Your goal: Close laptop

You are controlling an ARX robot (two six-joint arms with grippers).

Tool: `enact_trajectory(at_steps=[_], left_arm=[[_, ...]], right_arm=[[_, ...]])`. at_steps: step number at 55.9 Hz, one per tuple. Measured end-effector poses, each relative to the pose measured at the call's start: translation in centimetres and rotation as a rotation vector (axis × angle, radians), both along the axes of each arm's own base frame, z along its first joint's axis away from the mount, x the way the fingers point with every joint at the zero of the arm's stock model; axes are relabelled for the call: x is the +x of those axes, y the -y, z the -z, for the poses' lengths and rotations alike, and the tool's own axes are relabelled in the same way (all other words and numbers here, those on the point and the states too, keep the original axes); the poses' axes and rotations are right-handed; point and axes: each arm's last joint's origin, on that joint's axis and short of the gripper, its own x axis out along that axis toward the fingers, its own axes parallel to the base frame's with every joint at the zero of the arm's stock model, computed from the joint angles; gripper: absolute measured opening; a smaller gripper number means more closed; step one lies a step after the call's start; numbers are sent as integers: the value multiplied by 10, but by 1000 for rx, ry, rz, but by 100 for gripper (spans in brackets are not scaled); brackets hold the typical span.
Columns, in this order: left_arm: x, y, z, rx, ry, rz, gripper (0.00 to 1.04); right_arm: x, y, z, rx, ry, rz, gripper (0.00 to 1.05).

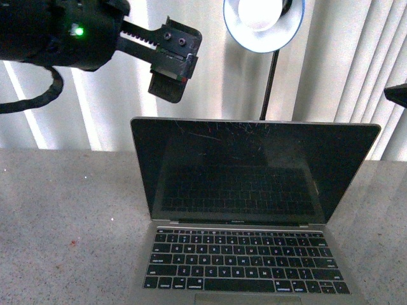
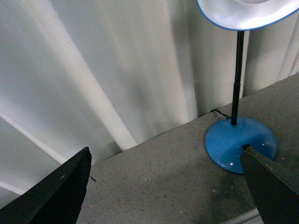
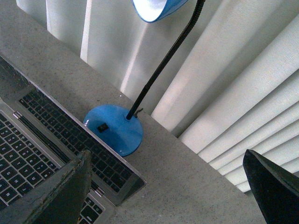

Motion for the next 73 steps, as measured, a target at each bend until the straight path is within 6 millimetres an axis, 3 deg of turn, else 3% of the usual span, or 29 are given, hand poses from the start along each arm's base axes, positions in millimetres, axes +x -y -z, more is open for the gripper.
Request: enact_trajectory(at_steps=[3, 10, 24, 33, 41, 73], left_arm=[[8, 4, 2, 10, -13, 3, 98], [17, 15, 5, 50, -15, 24, 98], [26, 34, 10, 140, -13, 89, 56], [36, 39, 16, 195, -98, 113, 27], [40, 39, 22, 225, -163, 118, 3], [38, 38, 25, 258, -238, 195, 4]], right_arm=[[3, -1, 0, -9, 0, -16, 94], [8, -5, 0, -38, -13, -91, 71], [26, -8, 8, -115, -48, -184, 29], [37, -10, 10, -162, -63, -215, 2], [44, -14, 12, -187, -74, -244, 3], [57, -36, 20, -237, -130, -334, 3]])
